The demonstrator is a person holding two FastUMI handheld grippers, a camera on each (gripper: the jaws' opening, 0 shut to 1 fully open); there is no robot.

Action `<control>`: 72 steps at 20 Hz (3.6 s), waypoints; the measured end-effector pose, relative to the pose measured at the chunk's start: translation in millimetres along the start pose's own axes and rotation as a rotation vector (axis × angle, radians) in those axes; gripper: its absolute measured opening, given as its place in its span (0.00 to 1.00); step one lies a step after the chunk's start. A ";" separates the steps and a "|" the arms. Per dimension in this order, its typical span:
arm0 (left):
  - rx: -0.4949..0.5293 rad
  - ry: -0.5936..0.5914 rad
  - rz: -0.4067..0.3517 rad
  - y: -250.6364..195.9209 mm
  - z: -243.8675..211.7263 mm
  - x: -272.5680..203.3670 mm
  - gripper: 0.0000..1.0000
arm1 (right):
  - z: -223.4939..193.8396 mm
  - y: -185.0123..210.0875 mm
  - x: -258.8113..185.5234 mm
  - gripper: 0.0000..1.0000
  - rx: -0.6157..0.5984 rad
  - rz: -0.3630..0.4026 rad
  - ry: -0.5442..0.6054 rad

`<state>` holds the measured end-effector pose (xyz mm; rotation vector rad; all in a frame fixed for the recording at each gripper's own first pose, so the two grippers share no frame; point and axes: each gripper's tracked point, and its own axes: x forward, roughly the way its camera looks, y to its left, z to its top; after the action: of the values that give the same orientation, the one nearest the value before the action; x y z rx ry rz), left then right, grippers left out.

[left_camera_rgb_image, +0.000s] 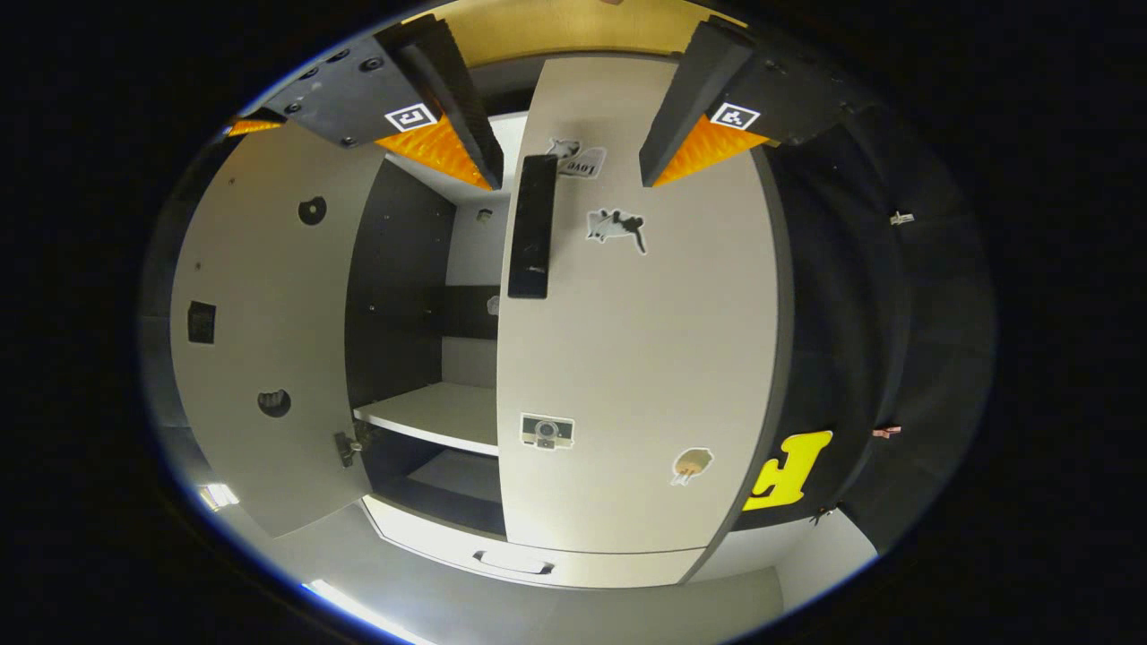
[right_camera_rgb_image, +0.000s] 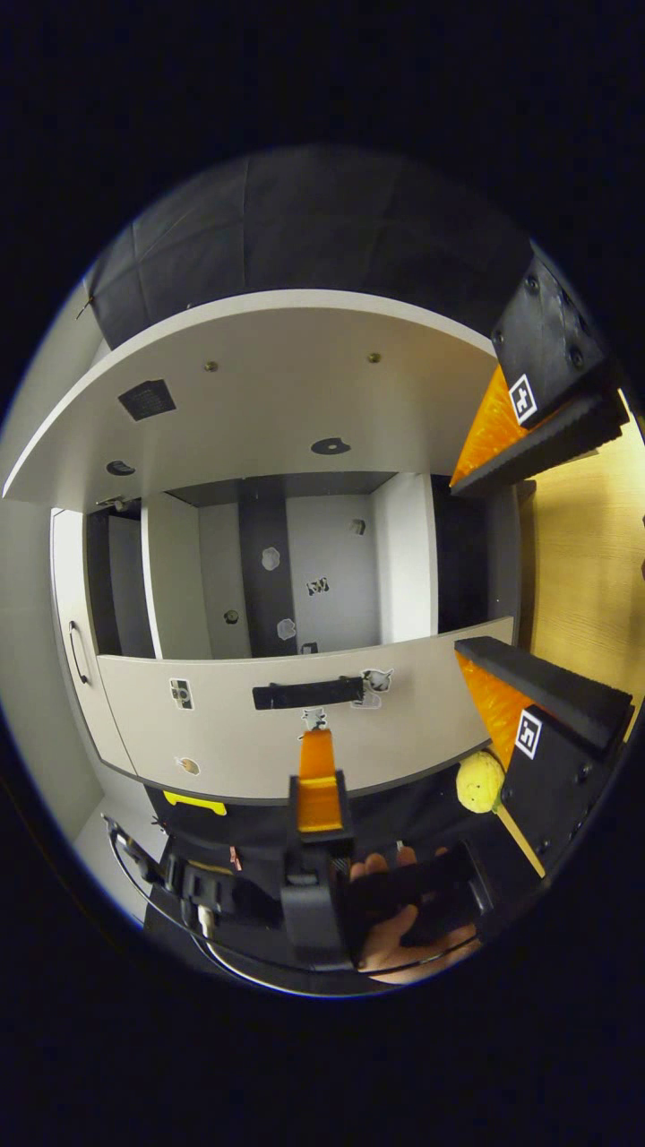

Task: Open the right door of the double-door shoe cabinet with the right hand, and open the left door with the left hand.

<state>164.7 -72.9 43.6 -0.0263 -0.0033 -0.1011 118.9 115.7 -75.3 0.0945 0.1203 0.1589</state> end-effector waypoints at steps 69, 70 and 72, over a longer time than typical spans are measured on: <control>-0.034 -0.025 0.179 161.4 -17.6 -93.1 0.06 | -10.0 59.9 -46.6 0.98 -0.059 -0.075 -0.049; -0.053 -0.024 0.210 176.0 -19.1 -93.1 0.05 | -10.7 58.5 -46.3 0.98 -0.066 -0.078 -0.046; -0.077 -0.021 0.169 183.7 -18.7 -93.6 0.05 | -13.6 56.5 -46.2 0.98 -0.076 -0.078 -0.031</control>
<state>90.2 118.8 19.7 -0.1045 -0.0179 0.0686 63.2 164.8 -77.8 0.0161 0.0862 0.0844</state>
